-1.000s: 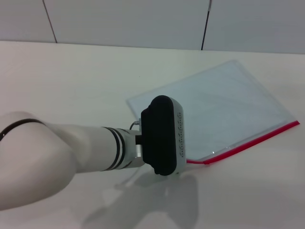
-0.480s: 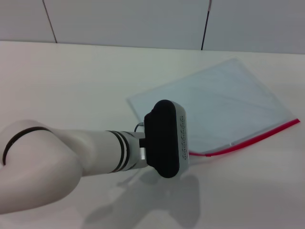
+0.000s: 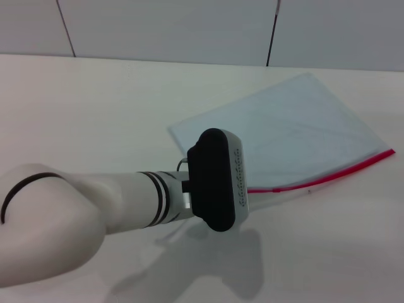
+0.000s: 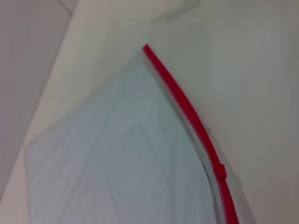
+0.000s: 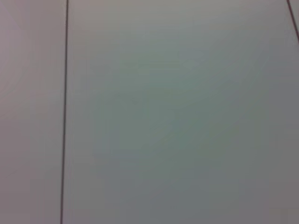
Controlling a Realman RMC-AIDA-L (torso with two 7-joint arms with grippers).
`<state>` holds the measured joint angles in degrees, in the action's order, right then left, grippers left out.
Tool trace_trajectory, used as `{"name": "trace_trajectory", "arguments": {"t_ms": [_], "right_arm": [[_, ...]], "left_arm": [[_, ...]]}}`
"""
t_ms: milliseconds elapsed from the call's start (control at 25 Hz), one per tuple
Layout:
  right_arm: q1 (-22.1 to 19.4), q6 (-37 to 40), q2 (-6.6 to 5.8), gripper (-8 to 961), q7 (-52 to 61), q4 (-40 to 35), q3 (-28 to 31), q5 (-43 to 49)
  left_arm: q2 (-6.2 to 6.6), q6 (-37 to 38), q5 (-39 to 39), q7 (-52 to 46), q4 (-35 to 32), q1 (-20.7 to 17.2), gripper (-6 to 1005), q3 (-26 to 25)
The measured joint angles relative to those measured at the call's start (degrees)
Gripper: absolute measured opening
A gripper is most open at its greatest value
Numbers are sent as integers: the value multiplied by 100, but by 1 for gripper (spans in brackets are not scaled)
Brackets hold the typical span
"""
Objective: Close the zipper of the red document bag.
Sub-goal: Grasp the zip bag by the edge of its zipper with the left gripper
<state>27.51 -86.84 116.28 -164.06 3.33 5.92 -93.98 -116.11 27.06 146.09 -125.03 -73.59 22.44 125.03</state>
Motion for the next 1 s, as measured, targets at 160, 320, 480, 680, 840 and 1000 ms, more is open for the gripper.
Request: {"name": "trace_trajectory", "arguments": {"t_ms": [160, 320, 480, 680, 840, 1000], "right_arm": [[23, 0, -6, 861, -12, -131, -351, 11], [99, -20, -9, 860, -35, -365, -974, 12], [221, -100, -9, 860, -435, -644, -2010, 19], [333, -105, -4, 859, -784, -967, -3051, 23], [349, -81, -2, 858, -784, -1327, -3845, 24], [411, 67, 16, 857, -789, -1621, -4554, 24]], "left_arm": [[-2, -465, 40, 26, 3, -178, 53, 8], [16, -1011, 48, 52, -11, -362, 53, 15], [28, -1744, 50, 256, -41, -639, 53, 84], [32, -2975, 51, 563, -45, -953, 54, 306], [59, -3352, 45, 571, -48, -1040, 54, 377], [83, -3526, 49, 586, -70, -1069, 54, 511]]}}
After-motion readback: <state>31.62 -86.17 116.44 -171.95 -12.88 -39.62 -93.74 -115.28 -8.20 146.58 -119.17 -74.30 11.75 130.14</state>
